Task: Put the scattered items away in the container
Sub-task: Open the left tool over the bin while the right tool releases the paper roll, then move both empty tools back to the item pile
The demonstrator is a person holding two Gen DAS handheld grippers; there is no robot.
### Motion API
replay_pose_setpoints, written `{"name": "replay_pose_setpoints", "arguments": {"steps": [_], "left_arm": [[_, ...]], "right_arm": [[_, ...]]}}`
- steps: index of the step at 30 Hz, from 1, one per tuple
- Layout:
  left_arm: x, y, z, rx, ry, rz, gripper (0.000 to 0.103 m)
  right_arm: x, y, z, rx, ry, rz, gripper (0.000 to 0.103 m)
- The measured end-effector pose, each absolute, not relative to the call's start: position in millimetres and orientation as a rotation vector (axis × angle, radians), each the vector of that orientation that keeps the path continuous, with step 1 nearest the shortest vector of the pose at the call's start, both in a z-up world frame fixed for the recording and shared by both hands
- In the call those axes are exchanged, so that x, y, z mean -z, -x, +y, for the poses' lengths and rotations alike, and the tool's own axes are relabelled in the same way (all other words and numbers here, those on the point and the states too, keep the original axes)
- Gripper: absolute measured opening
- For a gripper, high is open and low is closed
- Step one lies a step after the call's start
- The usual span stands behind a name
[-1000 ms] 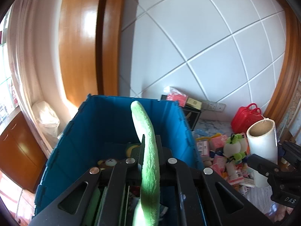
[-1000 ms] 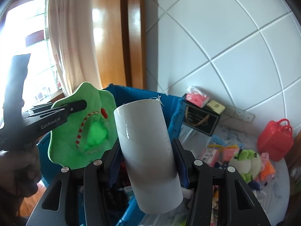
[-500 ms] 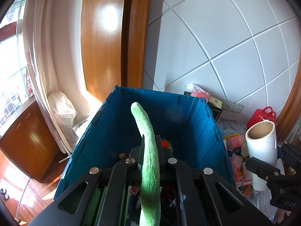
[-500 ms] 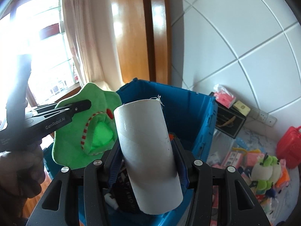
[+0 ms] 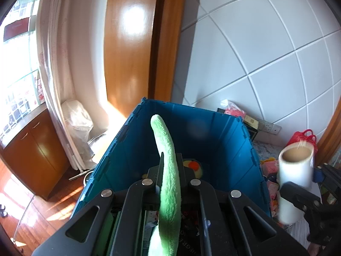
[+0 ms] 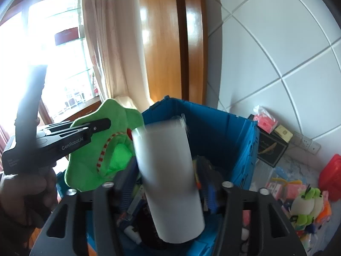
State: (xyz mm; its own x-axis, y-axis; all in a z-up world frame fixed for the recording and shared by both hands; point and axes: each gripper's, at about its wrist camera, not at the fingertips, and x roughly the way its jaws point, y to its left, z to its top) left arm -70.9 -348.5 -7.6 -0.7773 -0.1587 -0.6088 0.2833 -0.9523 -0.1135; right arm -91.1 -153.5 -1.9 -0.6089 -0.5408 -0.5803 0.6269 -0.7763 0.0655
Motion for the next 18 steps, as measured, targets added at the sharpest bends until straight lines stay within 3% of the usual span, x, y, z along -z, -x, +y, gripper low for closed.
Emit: {"name": "replay_pose_setpoints", "arguments": {"steps": [1,2,4,18], "left_arm": [[9,71,-350,2.718,-0.919,0.285,0.039],[10,70,-352,2.711,-0.911,0.291,0.067],[8,66,-354,2.712,-0.872,0.308,0.078],[7,69,-334,2.753,-0.887,0.315,0.078]], "right_arm": [[0,90,-152,2.352,-0.766,0.177,0.099],[-1,89,-151,2.361,-0.755,0.176,0.099],[-2,88,-151,2.364,-0.751,0.185,0.099],[0,78,-108,2.45,-0.77,0.115,0.099]]}}
